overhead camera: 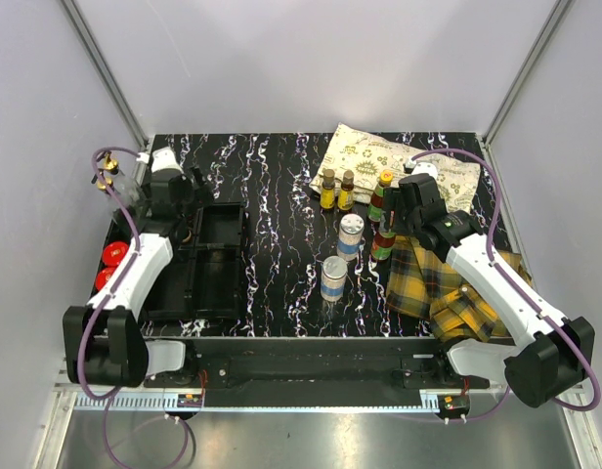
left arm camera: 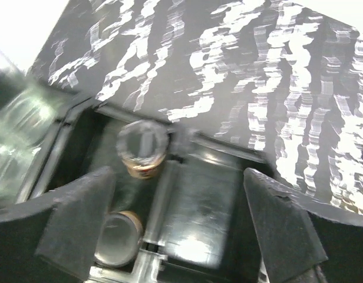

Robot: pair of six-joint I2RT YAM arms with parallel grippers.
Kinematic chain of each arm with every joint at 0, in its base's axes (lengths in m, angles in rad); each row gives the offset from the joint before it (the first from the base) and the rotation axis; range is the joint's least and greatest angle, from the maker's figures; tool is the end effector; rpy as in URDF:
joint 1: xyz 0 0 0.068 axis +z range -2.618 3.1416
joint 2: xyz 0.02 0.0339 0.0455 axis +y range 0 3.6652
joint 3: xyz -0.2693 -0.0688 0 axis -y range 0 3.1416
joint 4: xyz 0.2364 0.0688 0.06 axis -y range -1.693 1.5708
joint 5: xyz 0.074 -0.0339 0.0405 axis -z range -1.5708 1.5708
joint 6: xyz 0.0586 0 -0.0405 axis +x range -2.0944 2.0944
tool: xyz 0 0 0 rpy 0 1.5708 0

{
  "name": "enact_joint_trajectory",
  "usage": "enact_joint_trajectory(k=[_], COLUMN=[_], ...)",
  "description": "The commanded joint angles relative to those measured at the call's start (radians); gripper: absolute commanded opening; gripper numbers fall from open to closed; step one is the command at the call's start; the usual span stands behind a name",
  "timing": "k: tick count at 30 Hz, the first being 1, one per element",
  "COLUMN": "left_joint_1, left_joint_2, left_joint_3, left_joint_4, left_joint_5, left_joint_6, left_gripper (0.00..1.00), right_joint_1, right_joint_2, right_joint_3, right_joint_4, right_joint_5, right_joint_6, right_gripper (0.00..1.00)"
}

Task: Organize the condiment bottles
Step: Place the bottle in the storage box, then pick up the bottle from the center of the board.

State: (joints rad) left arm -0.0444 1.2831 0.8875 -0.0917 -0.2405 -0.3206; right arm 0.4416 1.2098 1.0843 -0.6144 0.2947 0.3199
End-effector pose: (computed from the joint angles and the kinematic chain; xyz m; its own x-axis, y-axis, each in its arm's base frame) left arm 0.3008 0.0006 0.2747 -0.3913 -0.2890 -0.8737 -0.3060 0.9362 -0.1726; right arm 0.2450 0.0970 0.3077 -0.6462 0.0273 -0.7626 -0.0124 0.9988 0.0464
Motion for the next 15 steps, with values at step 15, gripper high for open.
enact_joint_trajectory(k=[15], left_joint_1=[-0.480], left_joint_2=[-0.199], left_joint_3=[0.093], left_joint_4=[-0.092], left_joint_5=[0.394], left_joint_6=[0.124], left_gripper=[0.99], right_joint_1=[0.005], right_joint_2=[-0.032], right_joint_3=[0.052], right_joint_4=[-0.033], right_joint_5=[0.015], right_joint_6=[0.054], right_gripper=[1.00])
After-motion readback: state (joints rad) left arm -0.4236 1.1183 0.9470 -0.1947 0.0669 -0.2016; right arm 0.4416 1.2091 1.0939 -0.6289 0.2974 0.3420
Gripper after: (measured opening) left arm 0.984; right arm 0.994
